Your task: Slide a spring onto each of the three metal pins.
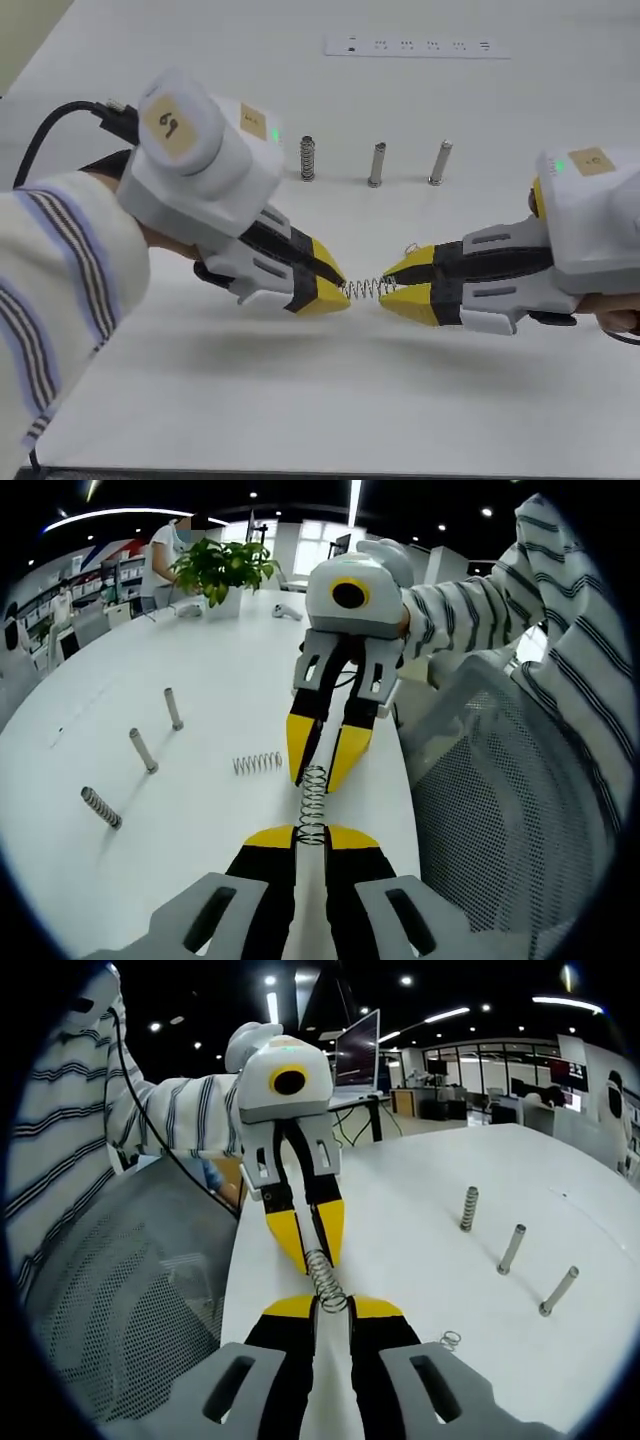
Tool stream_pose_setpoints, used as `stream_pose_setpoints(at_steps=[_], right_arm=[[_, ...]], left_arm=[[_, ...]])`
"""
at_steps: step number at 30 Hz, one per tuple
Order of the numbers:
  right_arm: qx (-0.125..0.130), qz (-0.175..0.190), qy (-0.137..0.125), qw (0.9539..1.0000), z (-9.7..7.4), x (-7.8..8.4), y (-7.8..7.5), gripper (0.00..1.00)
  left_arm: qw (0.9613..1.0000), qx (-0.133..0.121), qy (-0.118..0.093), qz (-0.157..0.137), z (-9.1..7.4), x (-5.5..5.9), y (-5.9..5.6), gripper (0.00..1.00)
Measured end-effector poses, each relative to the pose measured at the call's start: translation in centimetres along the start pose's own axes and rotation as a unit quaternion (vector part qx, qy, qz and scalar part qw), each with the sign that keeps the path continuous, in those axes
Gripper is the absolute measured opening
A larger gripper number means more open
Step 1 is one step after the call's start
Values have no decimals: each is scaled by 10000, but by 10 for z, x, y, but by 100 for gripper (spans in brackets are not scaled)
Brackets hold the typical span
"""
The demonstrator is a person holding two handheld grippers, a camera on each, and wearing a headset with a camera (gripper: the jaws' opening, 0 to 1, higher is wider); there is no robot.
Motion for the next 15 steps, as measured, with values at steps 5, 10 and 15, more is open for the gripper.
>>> stream_pose_setpoints(at_steps=[5, 10, 15], right_arm=[[-27, -13, 24, 10000, 0, -1, 1, 9], [-195, 19, 94, 9998, -1, 0, 3, 9], [-350, 110, 74, 9993, -3, -1, 8, 9]], left_arm=[[10000, -32, -43, -18, 0, 0, -1, 1], [10000, -45, -25, 8, 0, 0, -5, 1], [10000, -53, -1, 67, 1, 1, -8, 1]])
Point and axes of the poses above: the centre of the closed fingertips' face, and the gripper's own axes: z roughly forward along the fingers, y roughly to its left, x roughly out of its underside, the point moved 4 cm from there along -z, roughly backward along the fingers, and after that the axes turned 14 degrees about z, right-handed, at the moved point
